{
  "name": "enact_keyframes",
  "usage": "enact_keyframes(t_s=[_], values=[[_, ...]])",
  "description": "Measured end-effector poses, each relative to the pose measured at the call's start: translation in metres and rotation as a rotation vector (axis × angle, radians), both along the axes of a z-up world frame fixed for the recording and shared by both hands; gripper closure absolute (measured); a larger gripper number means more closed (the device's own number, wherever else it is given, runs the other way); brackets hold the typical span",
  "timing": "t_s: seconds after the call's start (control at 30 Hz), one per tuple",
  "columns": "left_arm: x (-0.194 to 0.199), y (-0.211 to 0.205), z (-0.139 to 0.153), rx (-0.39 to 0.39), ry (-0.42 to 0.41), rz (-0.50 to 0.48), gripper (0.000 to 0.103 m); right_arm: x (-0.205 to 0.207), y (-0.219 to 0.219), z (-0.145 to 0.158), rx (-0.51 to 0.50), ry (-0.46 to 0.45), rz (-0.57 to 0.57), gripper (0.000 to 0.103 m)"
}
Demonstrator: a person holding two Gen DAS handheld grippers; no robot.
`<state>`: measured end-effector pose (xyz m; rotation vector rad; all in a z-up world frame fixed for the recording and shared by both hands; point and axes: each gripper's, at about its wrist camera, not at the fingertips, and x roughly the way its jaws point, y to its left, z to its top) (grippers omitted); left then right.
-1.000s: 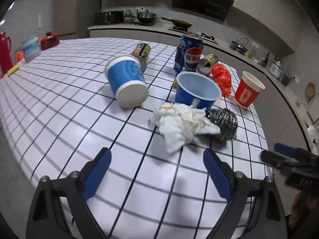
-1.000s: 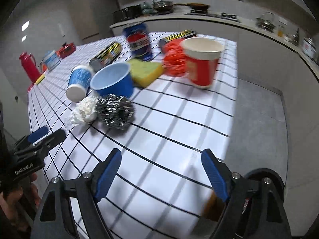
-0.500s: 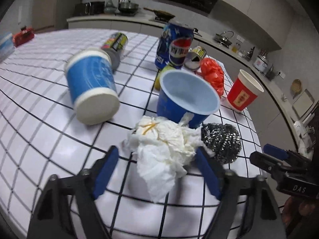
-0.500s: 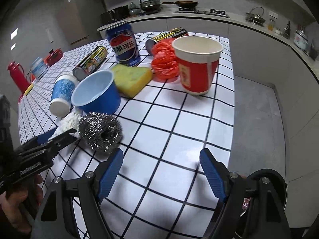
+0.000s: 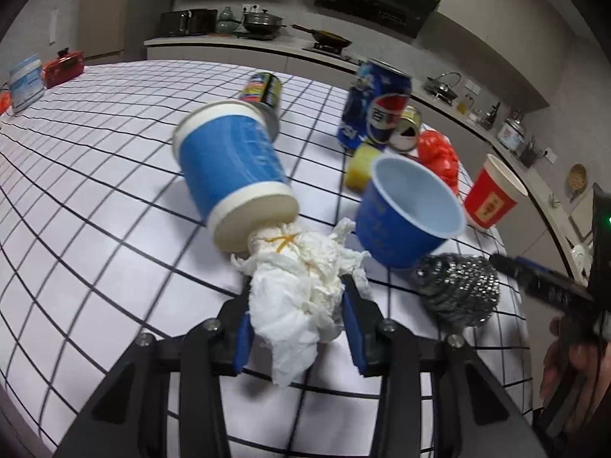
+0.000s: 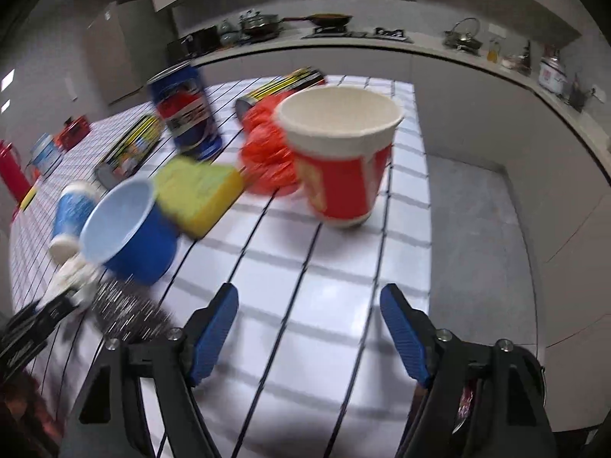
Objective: Collect trash
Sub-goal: 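Grasp the crumpled tissue with the left tool while the right tool grasps the red paper cup, then lift the tissue and paper cup and carry both over the black bin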
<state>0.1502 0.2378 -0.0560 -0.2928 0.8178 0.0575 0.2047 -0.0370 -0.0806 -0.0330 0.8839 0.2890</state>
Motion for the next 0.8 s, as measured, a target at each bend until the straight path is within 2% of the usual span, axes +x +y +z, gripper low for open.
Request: enact_keyframes(t_s=[0.2,0.33,0.4,0.47,0.8], values=[[0.003,0.011,-0.001,0.009,0.000,0.017,0.061,0.027,-0.002,0.011,0.001,-0.090,-0.034,0.028],[0.006,0.009,0.000,0.011,0.002,0.019,0.061,0.044,0.001,0.012,-0.001,-0.102,-0.038,0.029],[0.006,0.009,0.000,0.010,0.002,0.020,0.061,0.051,0.004,0.011,-0.015,-0.103,-0.035,0.041],[0.006,0.009,0.001,0.014,0.002,0.020,0.061,0.055,0.005,0.010,-0.014,-0.105,-0.029,0.045],[0.002,0.001,0.005,0.040,-0.009,0.020,0.062,0.034,-0.007,0.025,0.014,-0.136,-0.003,0.047]])
